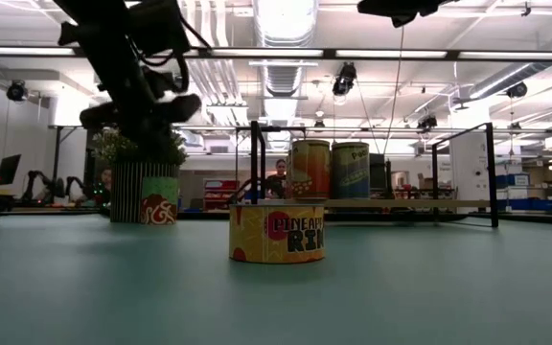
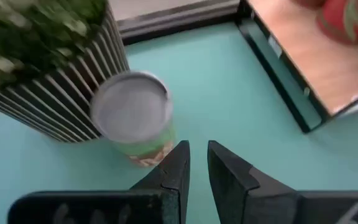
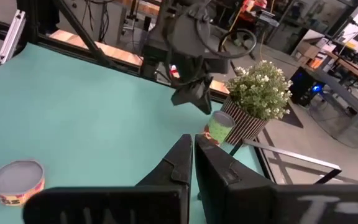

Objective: Pick and place cans onto a shelf
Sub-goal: Put the green can on the shelf

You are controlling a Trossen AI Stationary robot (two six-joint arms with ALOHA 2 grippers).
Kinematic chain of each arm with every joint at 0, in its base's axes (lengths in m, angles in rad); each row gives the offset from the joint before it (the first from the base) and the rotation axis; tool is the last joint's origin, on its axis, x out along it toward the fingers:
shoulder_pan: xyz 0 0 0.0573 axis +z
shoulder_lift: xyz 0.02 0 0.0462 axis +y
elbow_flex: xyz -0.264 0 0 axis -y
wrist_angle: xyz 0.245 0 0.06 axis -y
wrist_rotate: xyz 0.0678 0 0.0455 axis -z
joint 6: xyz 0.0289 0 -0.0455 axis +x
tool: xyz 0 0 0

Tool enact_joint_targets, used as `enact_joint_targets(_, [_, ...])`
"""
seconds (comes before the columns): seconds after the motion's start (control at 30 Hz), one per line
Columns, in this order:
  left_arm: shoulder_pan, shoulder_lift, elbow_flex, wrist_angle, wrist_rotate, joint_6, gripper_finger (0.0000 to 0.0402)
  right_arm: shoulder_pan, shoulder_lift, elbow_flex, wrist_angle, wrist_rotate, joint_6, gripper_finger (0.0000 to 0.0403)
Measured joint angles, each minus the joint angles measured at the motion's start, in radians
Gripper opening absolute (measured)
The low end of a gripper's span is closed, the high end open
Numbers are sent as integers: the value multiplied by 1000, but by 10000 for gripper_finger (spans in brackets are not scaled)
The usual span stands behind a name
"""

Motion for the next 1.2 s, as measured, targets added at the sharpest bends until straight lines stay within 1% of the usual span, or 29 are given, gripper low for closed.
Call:
enact_joint_targets(0.1, [-6, 38, 1, 4, 2, 0, 38, 0, 0, 0, -20, 0, -3, 9])
enact_joint_targets(0.23, [-12, 79, 6, 2, 7, -36, 38, 0, 0, 0, -35, 0, -11, 9])
enact_joint_targets(0.33, [-12, 112, 5, -20, 39, -83, 42, 0, 0, 0, -38, 0, -14, 9])
enact_joint_targets(0.4, [-12, 129, 5, -30, 59, -114, 54, 0, 0, 0, -38, 0, -14, 9])
enact_joint_targets(0.53, [-12, 148, 15, -29, 104, -129, 98, 0, 3, 0, -38, -1, -20, 9])
enact_joint_targets(0.67, [-14, 151, 28, -67, 108, -192, 155, 0, 6, 0, -39, -1, -38, 9])
enact_joint_targets(0.8, [-21, 152, 27, -90, 100, -200, 203, 0, 6, 0, -39, -1, -38, 9])
enact_joint_targets(0.87, [-30, 152, 26, -105, 79, -200, 223, 0, 6, 0, -39, -1, -38, 9])
enact_joint_targets(1.0, [-40, 152, 16, -127, 2, -243, 257, 0, 6, 0, -39, -1, -38, 9])
enact_joint_targets(1.2, [-42, 163, 5, -121, -44, -294, 301, 0, 6, 0, -39, -1, -38, 9])
